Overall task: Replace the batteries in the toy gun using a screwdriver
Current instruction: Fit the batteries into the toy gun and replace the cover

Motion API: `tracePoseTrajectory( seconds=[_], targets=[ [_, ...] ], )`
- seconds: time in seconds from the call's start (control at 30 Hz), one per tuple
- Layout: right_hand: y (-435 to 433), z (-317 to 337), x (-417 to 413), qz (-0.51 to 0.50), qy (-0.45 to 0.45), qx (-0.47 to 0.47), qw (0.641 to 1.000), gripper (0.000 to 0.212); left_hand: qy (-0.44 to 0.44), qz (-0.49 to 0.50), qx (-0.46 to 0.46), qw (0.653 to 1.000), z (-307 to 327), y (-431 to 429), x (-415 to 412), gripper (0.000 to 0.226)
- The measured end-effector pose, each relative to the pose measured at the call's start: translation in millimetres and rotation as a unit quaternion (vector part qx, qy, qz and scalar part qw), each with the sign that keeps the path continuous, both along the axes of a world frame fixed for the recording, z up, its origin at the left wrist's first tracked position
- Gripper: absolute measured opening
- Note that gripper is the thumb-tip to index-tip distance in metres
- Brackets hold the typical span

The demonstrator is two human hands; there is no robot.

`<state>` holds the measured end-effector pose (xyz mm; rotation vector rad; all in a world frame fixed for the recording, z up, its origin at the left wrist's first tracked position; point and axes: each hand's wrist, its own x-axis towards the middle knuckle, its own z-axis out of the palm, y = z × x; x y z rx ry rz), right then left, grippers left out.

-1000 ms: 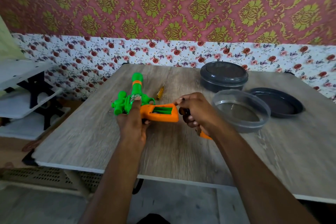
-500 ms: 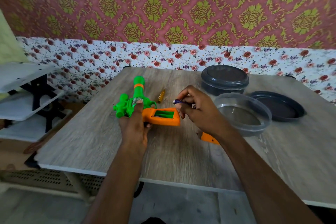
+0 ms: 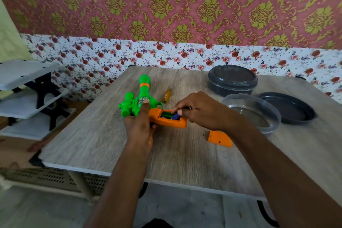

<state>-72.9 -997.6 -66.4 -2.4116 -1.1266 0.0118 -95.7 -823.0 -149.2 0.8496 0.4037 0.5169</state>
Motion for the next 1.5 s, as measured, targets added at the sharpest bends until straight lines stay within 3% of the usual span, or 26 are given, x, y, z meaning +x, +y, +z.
tracePoseTrajectory(
  seconds=[0.13,0.33,0.67,0.97,1.13,1.2,1.5],
  targets=[
    [-1,3,2,-0.009,0.041,-0.009,0.999,0.007,-0.009,-0.003,-0.001,1.000,1,-1,1,0.041],
    [-1,2,3,-0.023,0.087,0.039,0.995,0.025,0.011,0.008,0.004,1.000,0,0,2,0.048],
    [-3,-8,2,-0.039,0.124,0.128,0.983,0.022,0.002,-0.001,-0.011,1.000,2,-2,-1,0.045],
    [9,-10,-1,-0.056,0.149,0.135,0.978,0.033,0.005,-0.007,-0.001,1.000,2,0,-1,0.040],
    [7,-7,-3,-0.158,0.292,0.197,0.923,0.030,0.009,-0.006,-0.008,1.000,2,0,-2,0.041],
    [5,-10,-2,-0.207,0.345,0.209,0.891,0.041,0.012,-0.010,-0.014,1.000,3,-1,-3,0.041],
    [10,-19,1,-0.268,0.436,0.173,0.842,0.036,0.010,0.006,0.022,1.000,3,-3,-1,0.046]
  ],
)
